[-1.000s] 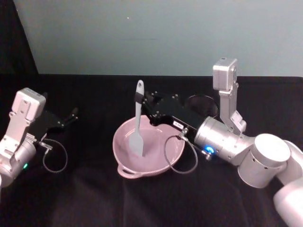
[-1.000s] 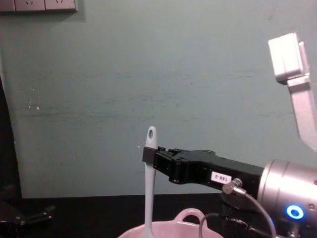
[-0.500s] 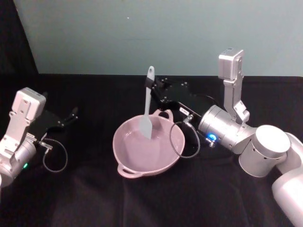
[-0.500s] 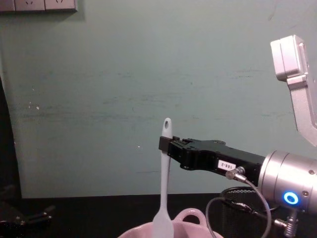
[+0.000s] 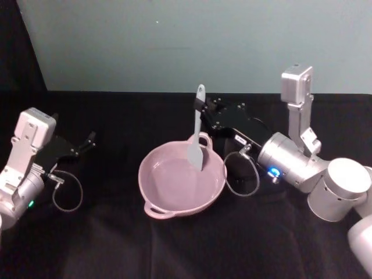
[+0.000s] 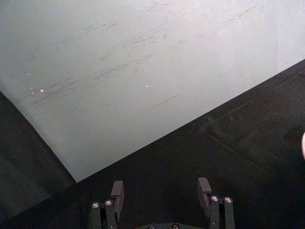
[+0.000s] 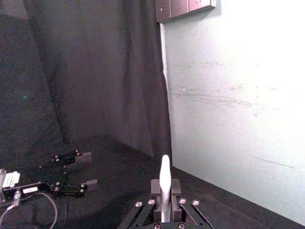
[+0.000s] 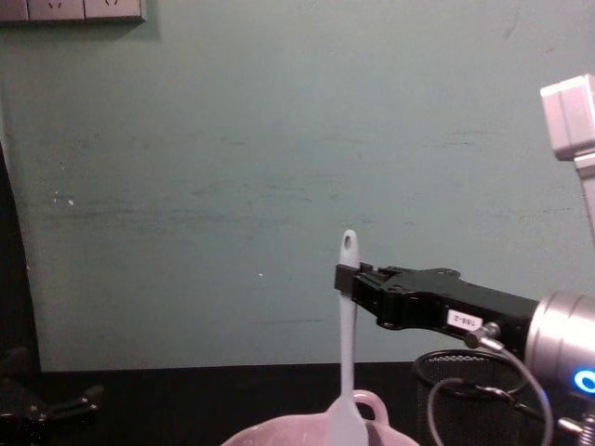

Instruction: Use the one hand to pick up the spoon and stir the clear water in the bowl.

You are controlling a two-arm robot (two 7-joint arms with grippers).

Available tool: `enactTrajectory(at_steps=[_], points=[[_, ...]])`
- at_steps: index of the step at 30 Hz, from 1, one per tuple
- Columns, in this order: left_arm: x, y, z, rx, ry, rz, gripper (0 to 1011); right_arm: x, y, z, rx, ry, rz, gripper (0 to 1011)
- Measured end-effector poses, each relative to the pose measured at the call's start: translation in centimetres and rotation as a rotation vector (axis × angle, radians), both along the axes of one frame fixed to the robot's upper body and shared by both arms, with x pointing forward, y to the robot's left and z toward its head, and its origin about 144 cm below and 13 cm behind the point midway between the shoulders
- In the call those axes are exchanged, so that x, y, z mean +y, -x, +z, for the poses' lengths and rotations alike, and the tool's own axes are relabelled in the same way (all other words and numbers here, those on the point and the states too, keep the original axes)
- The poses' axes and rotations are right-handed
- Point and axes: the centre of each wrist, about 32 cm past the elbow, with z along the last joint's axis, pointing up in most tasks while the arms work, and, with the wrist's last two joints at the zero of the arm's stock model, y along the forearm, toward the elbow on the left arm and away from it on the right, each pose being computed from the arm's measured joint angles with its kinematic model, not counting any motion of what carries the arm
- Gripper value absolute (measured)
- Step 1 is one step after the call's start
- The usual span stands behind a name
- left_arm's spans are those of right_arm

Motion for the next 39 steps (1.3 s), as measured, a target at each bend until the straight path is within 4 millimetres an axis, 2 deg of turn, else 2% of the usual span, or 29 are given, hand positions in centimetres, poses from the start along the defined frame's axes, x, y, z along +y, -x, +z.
enactTrajectory(at_steps=[9, 19, 29, 39], points=[[0.0, 0.0, 0.0, 0.0, 0.0, 0.0, 1011, -0.8, 1.6, 0.1, 0.021, 0.007, 0.021, 122], [0.0, 0.0, 0.0, 0.0, 0.0, 0.0, 1011, 0.3, 3.2, -0.2, 0.054, -0.006, 0.098, 122], [0.0, 0.0, 0.0, 0.0, 0.0, 0.0, 1011, 2.5, 1.9, -0.3, 0.06, -0.045, 0.122, 122], [0.0, 0.0, 0.0, 0.0, 0.0, 0.0, 1011, 3.1, 0.5, -0.8, 0.043, -0.052, 0.079, 122]])
